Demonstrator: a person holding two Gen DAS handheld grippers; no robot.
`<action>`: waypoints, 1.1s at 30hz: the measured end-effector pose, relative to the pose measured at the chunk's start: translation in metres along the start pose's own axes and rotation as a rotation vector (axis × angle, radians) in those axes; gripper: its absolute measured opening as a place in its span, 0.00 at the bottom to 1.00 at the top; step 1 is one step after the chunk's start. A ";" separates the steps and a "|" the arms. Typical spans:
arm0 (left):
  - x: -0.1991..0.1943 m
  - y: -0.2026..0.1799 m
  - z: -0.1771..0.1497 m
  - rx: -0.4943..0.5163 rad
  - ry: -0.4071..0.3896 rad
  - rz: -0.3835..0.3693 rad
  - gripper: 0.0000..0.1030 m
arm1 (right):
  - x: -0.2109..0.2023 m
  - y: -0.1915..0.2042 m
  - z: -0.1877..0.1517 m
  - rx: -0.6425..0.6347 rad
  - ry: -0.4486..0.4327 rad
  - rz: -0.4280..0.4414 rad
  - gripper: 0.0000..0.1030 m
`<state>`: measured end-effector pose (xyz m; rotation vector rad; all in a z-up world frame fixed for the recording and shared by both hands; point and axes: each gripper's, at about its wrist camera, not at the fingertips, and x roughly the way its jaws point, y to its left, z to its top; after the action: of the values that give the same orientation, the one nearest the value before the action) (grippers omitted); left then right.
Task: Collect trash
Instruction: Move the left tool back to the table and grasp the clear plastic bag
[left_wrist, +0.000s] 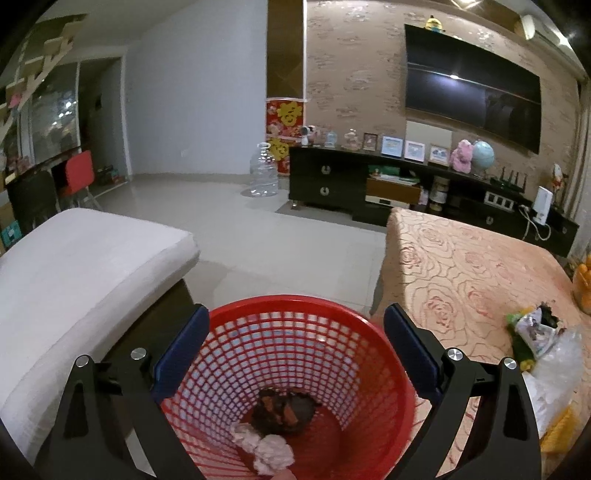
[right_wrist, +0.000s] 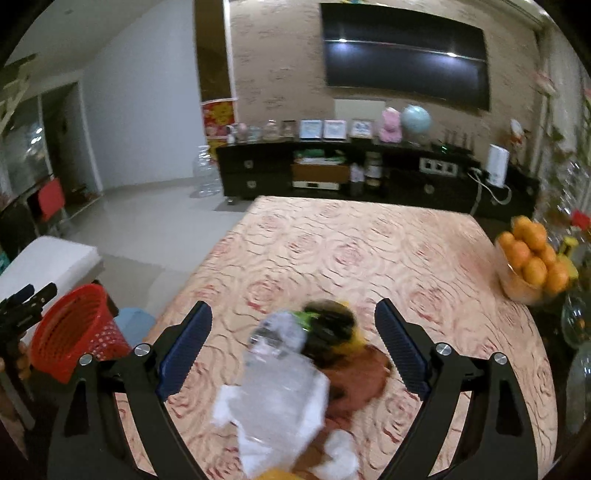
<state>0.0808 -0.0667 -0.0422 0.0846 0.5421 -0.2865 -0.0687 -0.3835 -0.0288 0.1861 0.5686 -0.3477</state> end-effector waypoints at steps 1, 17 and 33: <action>0.000 -0.005 0.000 0.008 -0.001 -0.007 0.89 | -0.002 -0.007 -0.003 0.013 0.002 -0.012 0.84; -0.015 -0.139 -0.030 0.223 0.050 -0.323 0.89 | -0.011 -0.072 -0.026 0.153 0.025 -0.093 0.84; -0.013 -0.253 -0.058 0.277 0.198 -0.604 0.88 | -0.005 -0.097 -0.032 0.237 0.048 -0.077 0.84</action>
<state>-0.0320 -0.2965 -0.0858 0.2193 0.7161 -0.9501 -0.1238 -0.4632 -0.0598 0.4020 0.5826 -0.4865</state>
